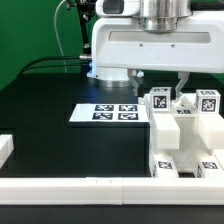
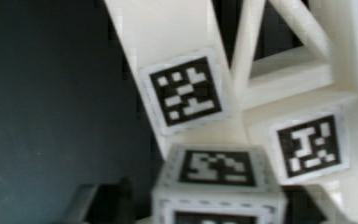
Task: Assemble chair
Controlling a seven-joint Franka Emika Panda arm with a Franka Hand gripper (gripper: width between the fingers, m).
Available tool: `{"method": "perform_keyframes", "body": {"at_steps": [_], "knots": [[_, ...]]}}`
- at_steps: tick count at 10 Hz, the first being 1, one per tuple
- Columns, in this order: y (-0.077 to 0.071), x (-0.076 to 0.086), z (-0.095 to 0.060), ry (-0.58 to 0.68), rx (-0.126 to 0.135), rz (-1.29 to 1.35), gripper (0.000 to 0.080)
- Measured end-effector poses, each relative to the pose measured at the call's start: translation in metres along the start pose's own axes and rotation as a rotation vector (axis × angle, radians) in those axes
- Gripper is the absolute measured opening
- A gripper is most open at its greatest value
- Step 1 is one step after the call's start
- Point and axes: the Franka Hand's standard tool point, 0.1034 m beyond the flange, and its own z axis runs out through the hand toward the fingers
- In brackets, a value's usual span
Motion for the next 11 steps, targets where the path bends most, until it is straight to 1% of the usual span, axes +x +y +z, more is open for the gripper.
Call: {"method": "perform_keyframes", "body": {"at_steps": [1,4,5,6,7,8,9,10,11], "knots": [[-0.0003,-0.0002,0.0001,0.000,0.001,0.100,0.0281],[-0.0009,-0.0005,0.0005,-0.001,0.000,0.306,0.0282],[-0.0030,0.0004,0.0004,0.001,-0.001,0.465,0.0282],[-0.0041,0.0015,-0.0002,-0.007,0.008,0.635,0.0282],[-0.0038,0.0019,0.0007,-0.011,0.026,0.816,0.0282],[-0.0053,0.0018,0.0008,-0.011,0.031,0.955,0.0282],[-0.0085,0.0023,0.0012,-0.014,0.052,1.182,0.0282],[-0.0087,0.0039,0.0010,-0.008,0.064,1.224,0.0282],[-0.0090,0.0039,0.0010,-0.007,0.064,1.197,0.0284]]}}
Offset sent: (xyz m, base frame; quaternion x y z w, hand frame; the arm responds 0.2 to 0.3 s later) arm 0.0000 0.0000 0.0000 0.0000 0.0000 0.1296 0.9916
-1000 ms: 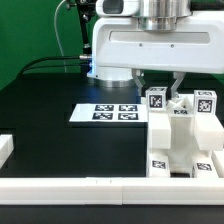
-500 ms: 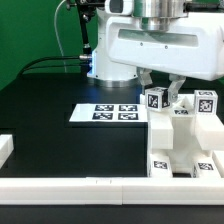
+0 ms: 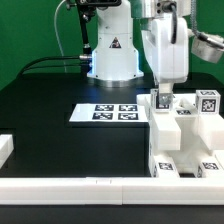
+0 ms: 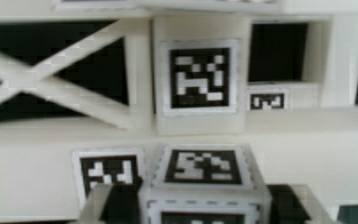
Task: Assemble chair
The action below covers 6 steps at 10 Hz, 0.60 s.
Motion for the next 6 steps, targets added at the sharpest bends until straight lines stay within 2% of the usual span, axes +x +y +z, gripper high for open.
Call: {"method": "perform_keyframes", "body": {"at_steps": [1,2,3,4,5,6], "knots": [[0.0001,0.0000,0.0002,0.000,0.000,-0.011,0.0284],[0.0001,-0.0001,0.0002,0.000,-0.001,-0.047,0.0497],[0.0011,-0.0027,-0.0008,-0.002,-0.014,-0.148,0.0497],[-0.0017,-0.0027,-0.0041,-0.005,-0.005,-0.313,0.0621],[-0.0026,-0.0015,-0.0047,-0.003,0.000,-0.552,0.0641],[-0.0008,-0.0015,-0.0026,-0.002,0.001,-0.651,0.0641]]}}
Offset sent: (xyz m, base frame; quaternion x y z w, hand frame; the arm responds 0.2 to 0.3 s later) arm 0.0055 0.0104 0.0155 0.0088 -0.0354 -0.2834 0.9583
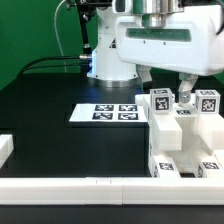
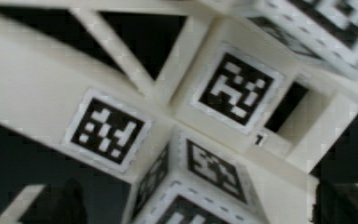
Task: Assemble chair
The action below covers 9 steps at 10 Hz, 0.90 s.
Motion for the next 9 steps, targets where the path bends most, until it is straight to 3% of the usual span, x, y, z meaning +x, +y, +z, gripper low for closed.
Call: {"method": "perform_keyframes", "body": {"at_steps": [3,6,7,8,9], "knots": [[0.0011,0.0011,0.0004,0.001,-0.002,-0.181,0.0649],[0.0035,0.0062,0.0031,0.034,-0.024,-0.556,0.0649],[0.0034,0.0061,0.0030,0.034,-0.023,-0.536,0.0528],[0.0034,0.0061,0.0030,0.035,-0.023,-0.512,0.0528],[0.0035,0.0063,0.0031,0.035,-0.023,-0.506,0.0392]]}}
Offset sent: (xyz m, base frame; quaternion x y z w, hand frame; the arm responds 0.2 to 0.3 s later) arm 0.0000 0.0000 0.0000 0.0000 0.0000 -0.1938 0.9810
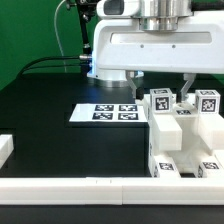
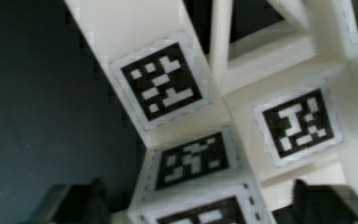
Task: Assemble chair
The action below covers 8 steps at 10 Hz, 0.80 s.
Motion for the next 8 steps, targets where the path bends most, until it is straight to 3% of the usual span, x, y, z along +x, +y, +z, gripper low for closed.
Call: {"method": "perform_keyframes", "body": {"at_steps": [1,4,8], "knots": [[-0.0002,0.0000,-0.0001,0.000,0.001,0.058,0.0281],[-0.0002,-0.0001,0.0002,0.000,0.001,0.249,0.0281],[-0.0047,-0.0014,0.0001,-0.018,0.025,0.956,0.0281]]}}
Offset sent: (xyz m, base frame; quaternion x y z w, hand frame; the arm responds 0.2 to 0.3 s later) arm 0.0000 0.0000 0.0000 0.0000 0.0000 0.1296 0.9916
